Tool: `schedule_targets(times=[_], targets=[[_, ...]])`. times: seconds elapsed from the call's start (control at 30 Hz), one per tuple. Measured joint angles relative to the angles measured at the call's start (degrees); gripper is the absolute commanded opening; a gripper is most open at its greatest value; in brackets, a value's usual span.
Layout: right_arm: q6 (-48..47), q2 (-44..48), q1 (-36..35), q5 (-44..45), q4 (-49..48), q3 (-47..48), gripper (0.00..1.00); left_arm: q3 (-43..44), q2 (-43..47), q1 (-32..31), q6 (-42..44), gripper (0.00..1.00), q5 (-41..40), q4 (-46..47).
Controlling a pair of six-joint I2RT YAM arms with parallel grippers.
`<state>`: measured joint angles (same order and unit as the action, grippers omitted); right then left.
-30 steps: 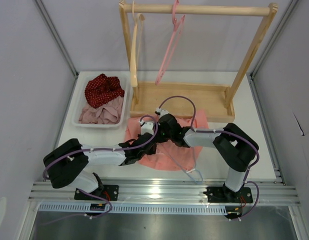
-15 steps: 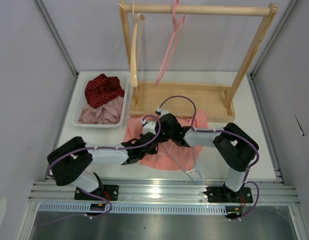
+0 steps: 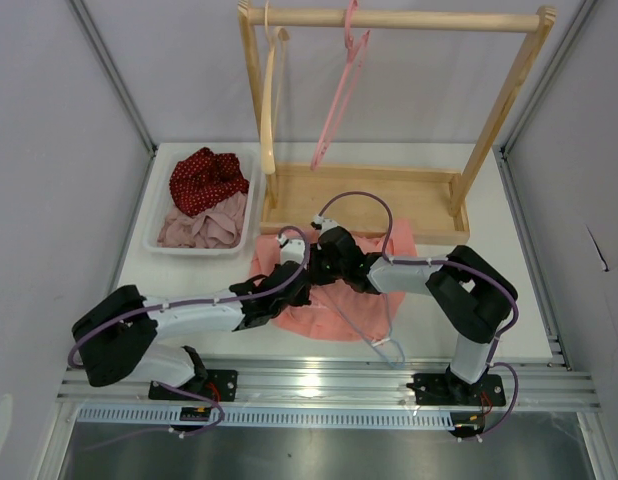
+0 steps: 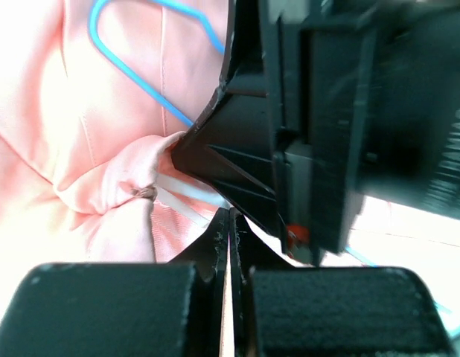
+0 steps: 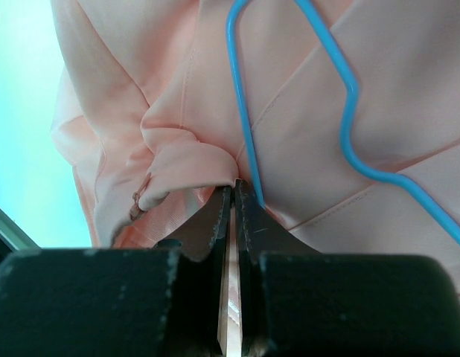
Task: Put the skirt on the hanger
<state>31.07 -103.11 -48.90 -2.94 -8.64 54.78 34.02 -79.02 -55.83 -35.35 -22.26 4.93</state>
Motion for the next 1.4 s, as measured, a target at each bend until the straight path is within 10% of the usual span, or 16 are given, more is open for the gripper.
schedule_targets(times=[0.57, 0.93, 1.4], targets=[[0.0, 0.0, -0.1, 0.9, 1.1, 0.2, 0.02, -0.7, 10.3, 7.8, -0.7, 0.0, 3.5, -3.0], [0.0, 2.0, -1.6, 5.2, 5.7, 1.4, 0.32, -0.2, 4.7, 10.6, -1.3, 0.0, 5.4, -2.4], [1.5, 7.3, -1.9, 10.3, 13.9, 3.7, 0.43, -0.2, 4.3, 11.7, -2.2, 0.0, 6.4, -1.0]])
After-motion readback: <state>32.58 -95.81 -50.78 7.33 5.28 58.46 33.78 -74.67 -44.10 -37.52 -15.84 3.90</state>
